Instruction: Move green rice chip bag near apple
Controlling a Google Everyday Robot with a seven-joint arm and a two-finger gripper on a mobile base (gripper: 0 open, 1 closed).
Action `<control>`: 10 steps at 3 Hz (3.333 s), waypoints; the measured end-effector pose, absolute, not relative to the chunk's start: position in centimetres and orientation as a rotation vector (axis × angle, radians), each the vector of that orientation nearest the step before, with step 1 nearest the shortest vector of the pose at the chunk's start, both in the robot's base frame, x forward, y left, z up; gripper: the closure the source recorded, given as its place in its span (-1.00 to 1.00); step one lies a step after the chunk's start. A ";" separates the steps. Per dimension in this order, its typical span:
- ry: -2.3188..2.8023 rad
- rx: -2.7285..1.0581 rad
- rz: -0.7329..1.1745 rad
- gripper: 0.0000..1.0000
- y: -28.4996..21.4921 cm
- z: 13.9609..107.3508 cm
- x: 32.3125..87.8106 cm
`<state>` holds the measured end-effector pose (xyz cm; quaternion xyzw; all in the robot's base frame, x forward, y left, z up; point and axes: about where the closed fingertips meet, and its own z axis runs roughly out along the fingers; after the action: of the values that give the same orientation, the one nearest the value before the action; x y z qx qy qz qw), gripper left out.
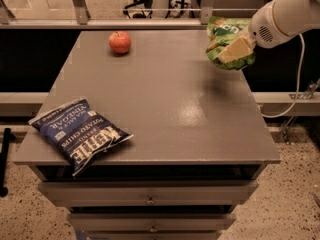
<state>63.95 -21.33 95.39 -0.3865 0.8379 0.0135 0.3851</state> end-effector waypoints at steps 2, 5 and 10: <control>2.074 -1.002 0.052 1.00 -19.4 95.8 65.6; 1.862 -1.159 0.112 1.00 -8.6 95.2 73.3; 1.759 -1.327 0.144 0.53 -0.3 91.1 81.4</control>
Offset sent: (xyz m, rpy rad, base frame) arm 0.0408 0.0465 0.0135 0.0532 -0.1130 0.0828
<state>81.40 -0.33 91.11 -0.5366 0.7114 0.0583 0.4501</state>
